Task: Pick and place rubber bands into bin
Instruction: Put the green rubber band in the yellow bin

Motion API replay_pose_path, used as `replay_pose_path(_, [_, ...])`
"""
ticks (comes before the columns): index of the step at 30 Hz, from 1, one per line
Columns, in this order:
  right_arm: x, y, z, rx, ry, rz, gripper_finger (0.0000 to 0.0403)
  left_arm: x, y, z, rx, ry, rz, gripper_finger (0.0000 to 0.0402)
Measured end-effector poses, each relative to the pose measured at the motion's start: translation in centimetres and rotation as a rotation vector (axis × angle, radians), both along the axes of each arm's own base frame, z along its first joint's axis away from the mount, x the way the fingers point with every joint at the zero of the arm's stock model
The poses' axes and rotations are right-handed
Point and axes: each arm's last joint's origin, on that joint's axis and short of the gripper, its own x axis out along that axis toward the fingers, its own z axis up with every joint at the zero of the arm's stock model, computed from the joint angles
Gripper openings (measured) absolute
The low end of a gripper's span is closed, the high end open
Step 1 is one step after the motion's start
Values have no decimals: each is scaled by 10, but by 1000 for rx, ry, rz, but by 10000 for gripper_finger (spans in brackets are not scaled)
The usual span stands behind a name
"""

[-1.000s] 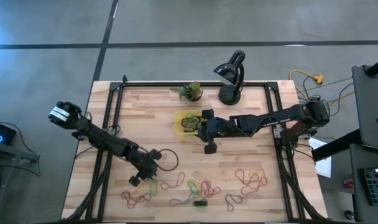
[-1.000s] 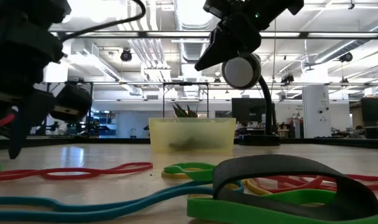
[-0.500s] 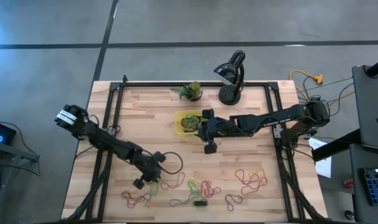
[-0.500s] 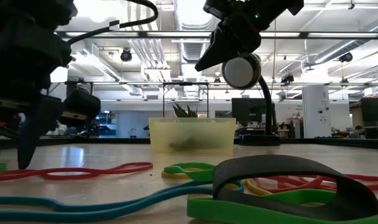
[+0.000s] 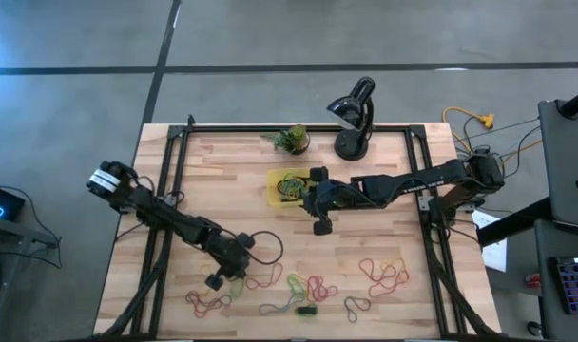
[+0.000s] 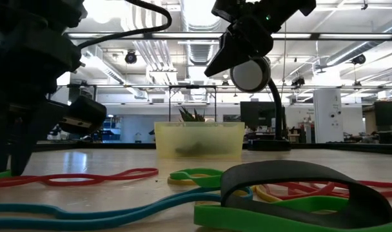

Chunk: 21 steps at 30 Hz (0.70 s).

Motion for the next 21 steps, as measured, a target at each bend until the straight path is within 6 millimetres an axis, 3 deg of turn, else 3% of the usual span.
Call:
replay_pose_path(3, [0, 0, 0, 0, 0, 0, 78, -1, 0, -1, 11, 10, 0, 5])
replay_pose_path(11, [0, 0, 0, 0, 0, 0, 73, -2, 1, 8, 114, -93, 8, 1])
replay_pose_path(21, [-1, 0, -1, -3, 15, -1, 68, -12, 5, 41, 550, -411, 271, 0])
